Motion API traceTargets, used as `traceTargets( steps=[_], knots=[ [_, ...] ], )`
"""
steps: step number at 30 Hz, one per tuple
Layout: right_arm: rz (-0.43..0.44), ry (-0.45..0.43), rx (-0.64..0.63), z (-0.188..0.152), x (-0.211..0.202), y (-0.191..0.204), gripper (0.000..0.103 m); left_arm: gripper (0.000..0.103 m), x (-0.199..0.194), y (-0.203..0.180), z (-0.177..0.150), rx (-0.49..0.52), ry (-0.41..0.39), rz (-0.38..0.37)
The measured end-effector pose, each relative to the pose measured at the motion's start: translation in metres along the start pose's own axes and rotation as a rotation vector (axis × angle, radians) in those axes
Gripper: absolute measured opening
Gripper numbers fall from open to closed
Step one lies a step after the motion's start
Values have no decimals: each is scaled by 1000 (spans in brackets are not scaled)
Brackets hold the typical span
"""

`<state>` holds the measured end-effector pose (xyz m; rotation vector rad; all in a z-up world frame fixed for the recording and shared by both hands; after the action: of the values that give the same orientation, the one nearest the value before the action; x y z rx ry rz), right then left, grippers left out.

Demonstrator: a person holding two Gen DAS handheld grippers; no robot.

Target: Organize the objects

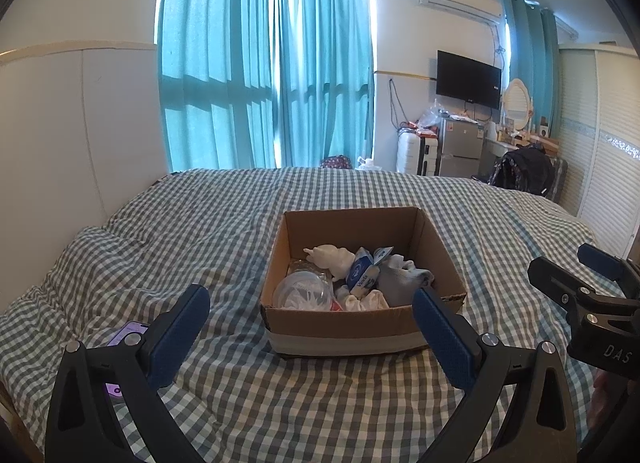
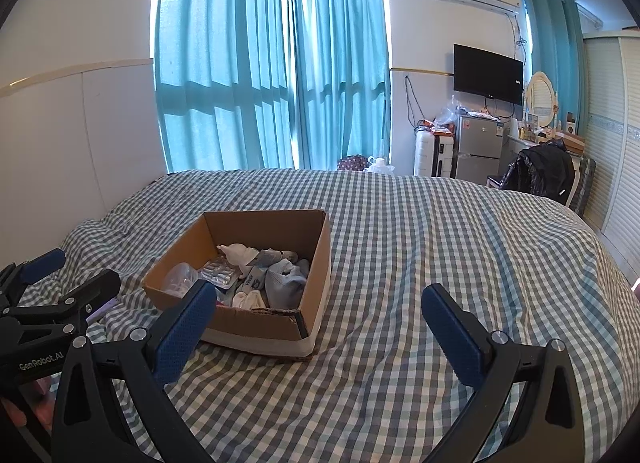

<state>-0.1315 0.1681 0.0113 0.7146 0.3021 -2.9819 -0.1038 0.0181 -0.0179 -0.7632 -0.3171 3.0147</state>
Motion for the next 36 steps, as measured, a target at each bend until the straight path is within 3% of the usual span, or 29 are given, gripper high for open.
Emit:
traceTargets(
  steps=[36],
  knots=[
    [3, 11, -3, -1, 1, 6, 103, 103, -5, 1, 0, 1, 7, 3]
  ],
)
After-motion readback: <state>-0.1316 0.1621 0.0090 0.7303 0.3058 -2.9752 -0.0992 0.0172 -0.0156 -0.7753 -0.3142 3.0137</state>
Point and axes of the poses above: each gripper's, at about its wrist camera, not at the fingertips, and x roughly the way its jaws point, y to its left, z to its top, the point moved 6 cm from there along x, roughly the way its jaws point, and after that the axes turned 14 degrees about -x, right-handed, at the moved point
